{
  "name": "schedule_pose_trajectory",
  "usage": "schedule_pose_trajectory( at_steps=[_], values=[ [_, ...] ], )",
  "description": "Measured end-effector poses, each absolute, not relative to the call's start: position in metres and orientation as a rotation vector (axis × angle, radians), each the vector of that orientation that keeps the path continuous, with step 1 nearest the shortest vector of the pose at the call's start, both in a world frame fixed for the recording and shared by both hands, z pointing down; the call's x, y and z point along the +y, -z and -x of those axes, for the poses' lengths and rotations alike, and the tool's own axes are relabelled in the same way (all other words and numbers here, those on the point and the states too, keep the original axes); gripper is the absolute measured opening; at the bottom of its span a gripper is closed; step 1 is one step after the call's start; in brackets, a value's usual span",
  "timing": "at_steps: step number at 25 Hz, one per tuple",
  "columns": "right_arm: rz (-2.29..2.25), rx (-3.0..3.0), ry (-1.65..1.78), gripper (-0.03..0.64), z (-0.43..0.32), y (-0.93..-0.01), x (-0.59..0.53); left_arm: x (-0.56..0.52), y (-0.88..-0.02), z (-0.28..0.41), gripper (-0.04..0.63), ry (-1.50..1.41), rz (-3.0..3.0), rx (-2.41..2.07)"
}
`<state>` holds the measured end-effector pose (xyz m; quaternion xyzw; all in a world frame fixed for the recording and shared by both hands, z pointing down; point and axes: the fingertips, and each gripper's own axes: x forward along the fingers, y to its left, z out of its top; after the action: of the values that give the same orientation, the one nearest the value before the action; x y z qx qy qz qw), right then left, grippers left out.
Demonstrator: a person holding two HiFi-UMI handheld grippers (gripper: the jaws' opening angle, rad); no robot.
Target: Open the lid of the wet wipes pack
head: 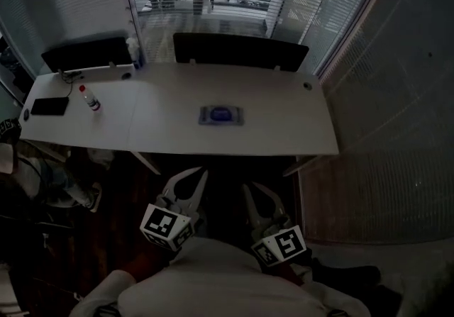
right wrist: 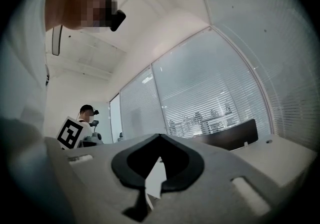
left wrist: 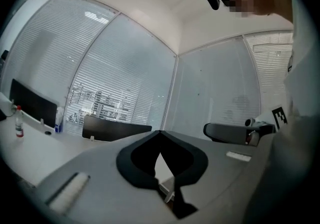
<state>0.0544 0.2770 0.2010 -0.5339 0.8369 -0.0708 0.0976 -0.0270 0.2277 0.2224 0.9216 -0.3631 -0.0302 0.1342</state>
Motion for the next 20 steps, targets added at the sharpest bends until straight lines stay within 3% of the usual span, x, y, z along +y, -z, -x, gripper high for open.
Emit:
schedule_pose_trajectory(
  at_steps=[10,20],
  values=[
    [1.620,2.490,0.178,0.000,-0.022,-0.190,0.146,0.100,-0.220,0.057,0.003,0.088,-2.683,-1.017],
    [1.658,2.513,0.163,0.000,-0.017,-0.190,0.096,0.051,-0.221,0.053,0.003,0.097,-2.667,-0.993]
  ],
)
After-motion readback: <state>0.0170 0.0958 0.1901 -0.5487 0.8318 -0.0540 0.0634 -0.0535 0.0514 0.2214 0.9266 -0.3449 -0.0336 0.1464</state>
